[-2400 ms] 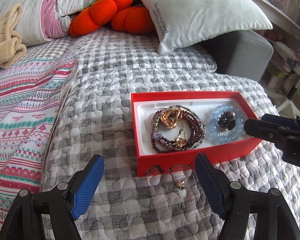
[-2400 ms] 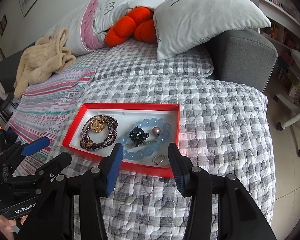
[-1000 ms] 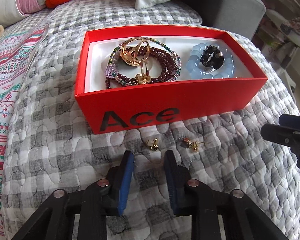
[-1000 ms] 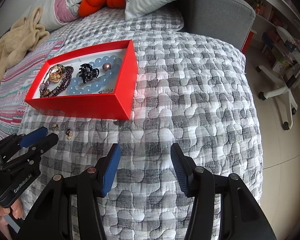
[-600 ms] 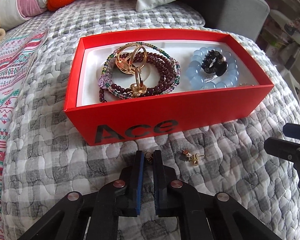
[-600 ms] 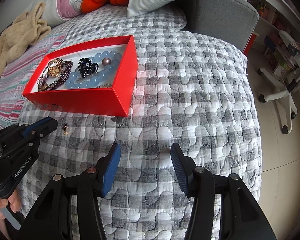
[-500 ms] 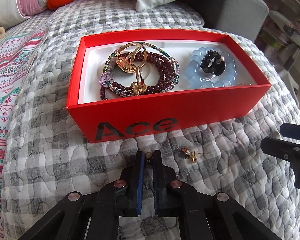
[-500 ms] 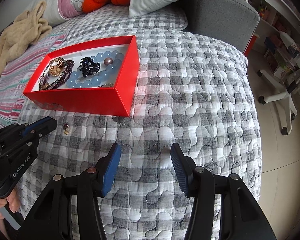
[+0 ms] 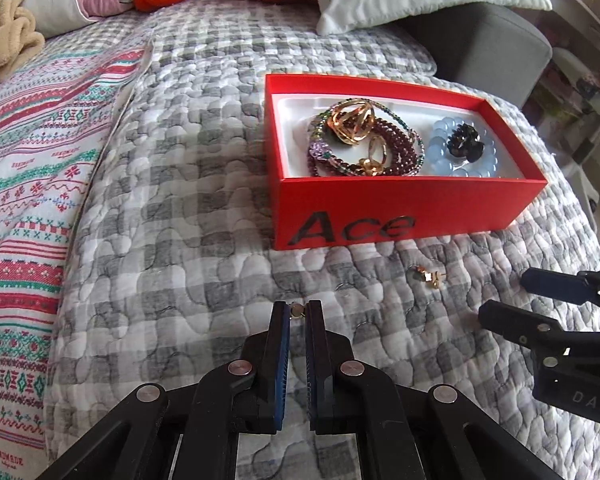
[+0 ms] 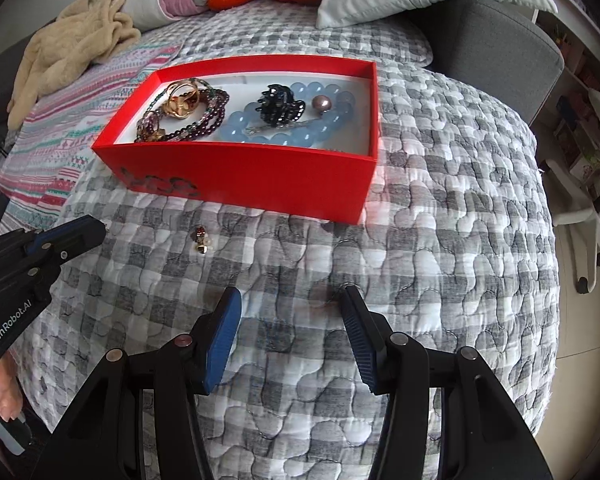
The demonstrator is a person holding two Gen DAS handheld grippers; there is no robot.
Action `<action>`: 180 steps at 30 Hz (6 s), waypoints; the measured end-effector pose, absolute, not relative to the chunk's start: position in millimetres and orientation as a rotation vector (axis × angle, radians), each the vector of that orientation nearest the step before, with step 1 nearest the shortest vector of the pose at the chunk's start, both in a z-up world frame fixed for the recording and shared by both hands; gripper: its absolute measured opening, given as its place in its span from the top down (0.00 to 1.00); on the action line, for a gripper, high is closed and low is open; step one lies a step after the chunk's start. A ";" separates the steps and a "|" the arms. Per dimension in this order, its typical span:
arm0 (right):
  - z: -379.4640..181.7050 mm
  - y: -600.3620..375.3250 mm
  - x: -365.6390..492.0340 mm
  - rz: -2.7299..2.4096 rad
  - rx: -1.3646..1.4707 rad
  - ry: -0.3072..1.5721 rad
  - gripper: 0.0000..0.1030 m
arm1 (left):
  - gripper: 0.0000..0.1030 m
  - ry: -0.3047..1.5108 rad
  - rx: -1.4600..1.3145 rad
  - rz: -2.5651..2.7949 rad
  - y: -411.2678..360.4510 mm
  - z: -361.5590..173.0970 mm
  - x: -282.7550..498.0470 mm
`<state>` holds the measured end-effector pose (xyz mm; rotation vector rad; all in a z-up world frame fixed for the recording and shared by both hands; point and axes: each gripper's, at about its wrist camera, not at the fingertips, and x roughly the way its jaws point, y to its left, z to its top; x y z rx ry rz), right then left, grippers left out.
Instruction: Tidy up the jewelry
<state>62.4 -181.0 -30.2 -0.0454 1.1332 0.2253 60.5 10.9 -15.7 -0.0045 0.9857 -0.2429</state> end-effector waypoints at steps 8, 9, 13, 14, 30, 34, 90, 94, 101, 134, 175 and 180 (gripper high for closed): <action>-34.2 -138.4 63.3 0.289 -0.124 1.088 0.44 | 0.98 0.980 -0.011 -0.237 25.6 -13.0 53.4; -34.5 -134.7 63.4 0.296 -0.126 1.086 0.44 | 0.98 0.977 -0.013 -0.235 27.3 -12.1 52.7; -35.0 -128.1 65.2 0.294 -0.125 1.070 0.47 | 0.98 0.972 -0.025 -0.230 33.6 -9.9 50.1; -35.1 -127.8 65.3 0.296 -0.123 1.065 0.47 | 0.98 0.971 -0.025 -0.228 34.9 -9.5 49.5; -35.0 -119.1 71.4 0.335 -0.112 1.048 0.78 | 0.98 0.960 -0.041 -0.233 41.0 -4.1 50.5; -35.5 -118.7 76.0 0.331 -0.102 1.042 0.84 | 0.98 0.962 -0.043 -0.231 42.1 -4.4 51.5; 13.5 -147.7 70.4 0.360 0.013 0.952 0.94 | 0.98 0.900 -0.095 -0.272 29.8 15.7 61.3; 31.5 -162.1 72.2 0.347 0.062 0.904 0.94 | 0.98 0.867 -0.101 -0.294 23.3 22.3 70.1; 35.7 -187.5 88.5 0.293 0.126 0.887 0.93 | 0.98 0.801 -0.071 -0.322 4.3 24.8 87.8; 40.6 -226.7 89.9 0.231 0.215 0.911 0.52 | 0.12 0.834 -0.039 -0.101 13.4 27.1 62.7; 28.6 -183.0 7.3 0.163 -0.014 0.981 0.23 | 0.01 0.866 0.009 -0.010 46.7 29.9 -11.3; 29.3 -185.2 7.4 0.156 -0.001 0.983 0.23 | 0.01 0.868 0.010 -0.011 42.9 29.5 -10.5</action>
